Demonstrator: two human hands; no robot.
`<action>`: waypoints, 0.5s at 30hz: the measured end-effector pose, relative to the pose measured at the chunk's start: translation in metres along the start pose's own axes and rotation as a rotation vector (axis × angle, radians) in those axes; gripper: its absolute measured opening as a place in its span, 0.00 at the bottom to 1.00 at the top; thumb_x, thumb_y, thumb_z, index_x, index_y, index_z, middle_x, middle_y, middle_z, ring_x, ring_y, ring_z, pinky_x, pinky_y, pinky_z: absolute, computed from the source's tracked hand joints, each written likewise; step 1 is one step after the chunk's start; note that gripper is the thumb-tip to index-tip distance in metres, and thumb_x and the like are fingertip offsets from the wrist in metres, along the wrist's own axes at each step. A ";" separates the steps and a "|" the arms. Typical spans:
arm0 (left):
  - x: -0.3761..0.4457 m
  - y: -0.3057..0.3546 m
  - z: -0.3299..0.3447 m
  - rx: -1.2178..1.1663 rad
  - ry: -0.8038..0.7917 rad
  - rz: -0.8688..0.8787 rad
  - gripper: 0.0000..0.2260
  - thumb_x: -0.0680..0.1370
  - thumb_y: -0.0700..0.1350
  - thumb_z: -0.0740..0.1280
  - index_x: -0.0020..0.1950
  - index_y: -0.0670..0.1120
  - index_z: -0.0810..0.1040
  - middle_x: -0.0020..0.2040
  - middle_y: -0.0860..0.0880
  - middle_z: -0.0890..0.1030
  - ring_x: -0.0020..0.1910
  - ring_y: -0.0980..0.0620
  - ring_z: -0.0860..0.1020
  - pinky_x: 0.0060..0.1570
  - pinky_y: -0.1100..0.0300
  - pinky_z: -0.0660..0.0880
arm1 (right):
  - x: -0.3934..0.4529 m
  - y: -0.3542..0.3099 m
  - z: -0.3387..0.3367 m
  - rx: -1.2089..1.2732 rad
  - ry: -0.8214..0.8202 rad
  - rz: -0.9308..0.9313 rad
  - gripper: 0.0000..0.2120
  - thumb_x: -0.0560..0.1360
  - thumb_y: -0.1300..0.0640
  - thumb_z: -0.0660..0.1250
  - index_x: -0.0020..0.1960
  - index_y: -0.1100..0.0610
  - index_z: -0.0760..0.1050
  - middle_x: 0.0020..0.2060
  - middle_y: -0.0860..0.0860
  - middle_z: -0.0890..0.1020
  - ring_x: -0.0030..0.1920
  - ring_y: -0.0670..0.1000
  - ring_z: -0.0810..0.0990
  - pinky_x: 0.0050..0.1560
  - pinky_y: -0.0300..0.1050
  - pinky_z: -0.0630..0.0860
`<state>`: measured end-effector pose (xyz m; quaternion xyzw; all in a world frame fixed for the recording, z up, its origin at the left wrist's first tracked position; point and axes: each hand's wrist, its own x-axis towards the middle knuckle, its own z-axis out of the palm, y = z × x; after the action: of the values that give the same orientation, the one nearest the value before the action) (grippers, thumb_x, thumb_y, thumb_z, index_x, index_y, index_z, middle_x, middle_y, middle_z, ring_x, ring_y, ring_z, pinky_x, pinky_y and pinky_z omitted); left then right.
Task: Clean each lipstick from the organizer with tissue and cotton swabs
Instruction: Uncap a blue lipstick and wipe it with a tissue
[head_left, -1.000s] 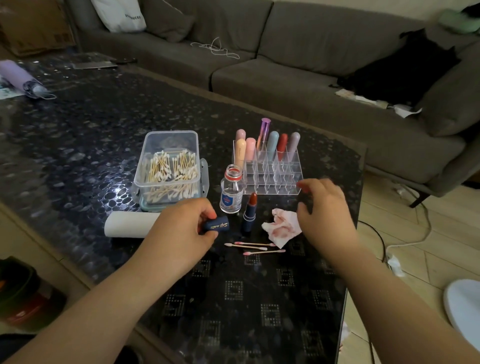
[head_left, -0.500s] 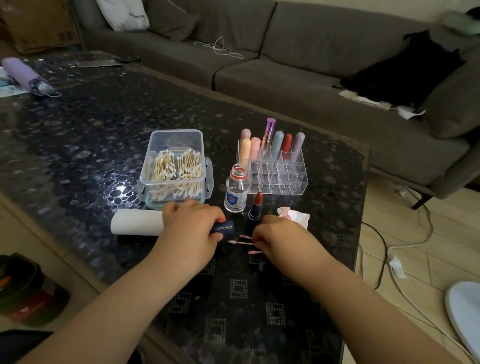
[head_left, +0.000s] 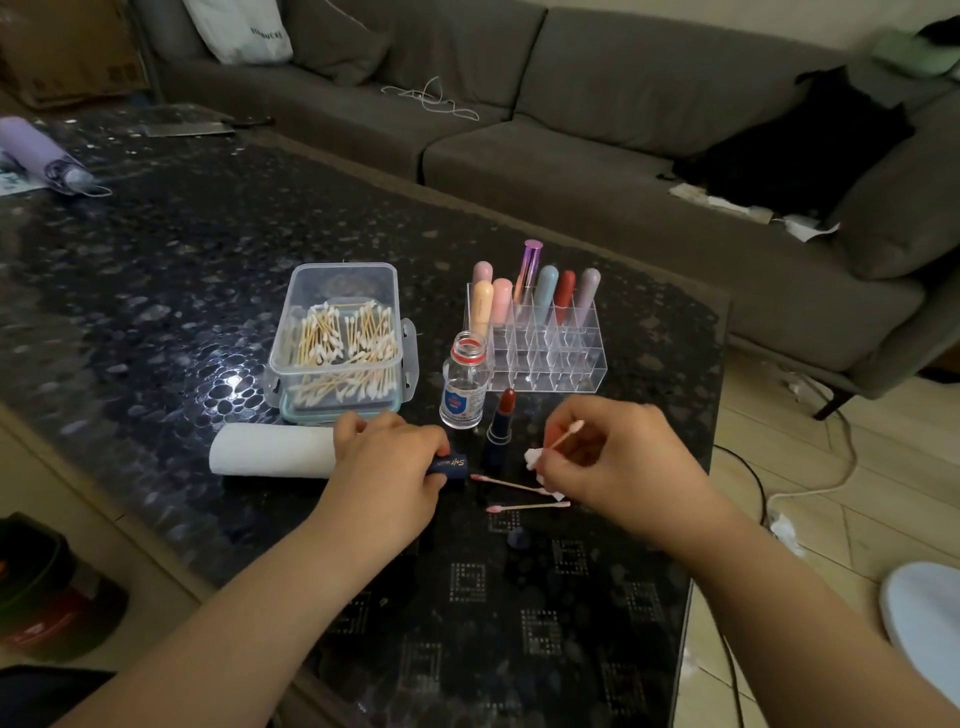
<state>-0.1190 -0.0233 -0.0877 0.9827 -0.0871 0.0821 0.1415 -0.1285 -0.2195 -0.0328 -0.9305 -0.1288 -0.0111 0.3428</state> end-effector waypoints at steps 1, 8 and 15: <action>0.000 0.000 0.000 0.001 -0.001 0.003 0.09 0.78 0.51 0.63 0.58 0.58 0.74 0.52 0.57 0.75 0.60 0.57 0.67 0.53 0.58 0.52 | -0.001 -0.002 -0.002 0.079 -0.015 0.054 0.06 0.70 0.61 0.73 0.38 0.53 0.77 0.32 0.50 0.84 0.35 0.45 0.83 0.40 0.38 0.80; -0.003 0.001 -0.008 -0.102 0.139 -0.037 0.14 0.76 0.52 0.66 0.61 0.55 0.73 0.58 0.58 0.75 0.62 0.55 0.69 0.58 0.58 0.53 | 0.004 -0.008 -0.014 0.318 0.073 0.166 0.04 0.73 0.62 0.70 0.42 0.54 0.81 0.32 0.50 0.84 0.32 0.43 0.82 0.36 0.33 0.77; 0.030 -0.008 -0.043 -0.126 0.157 -0.120 0.22 0.72 0.55 0.70 0.64 0.51 0.71 0.62 0.53 0.73 0.64 0.50 0.68 0.62 0.53 0.60 | 0.034 -0.035 -0.024 0.249 0.203 0.109 0.02 0.76 0.55 0.68 0.45 0.49 0.79 0.36 0.45 0.80 0.35 0.41 0.78 0.33 0.28 0.73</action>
<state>-0.0941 -0.0074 -0.0438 0.9659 -0.0216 0.1445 0.2139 -0.1031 -0.2014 0.0113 -0.8806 -0.0434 -0.0705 0.4666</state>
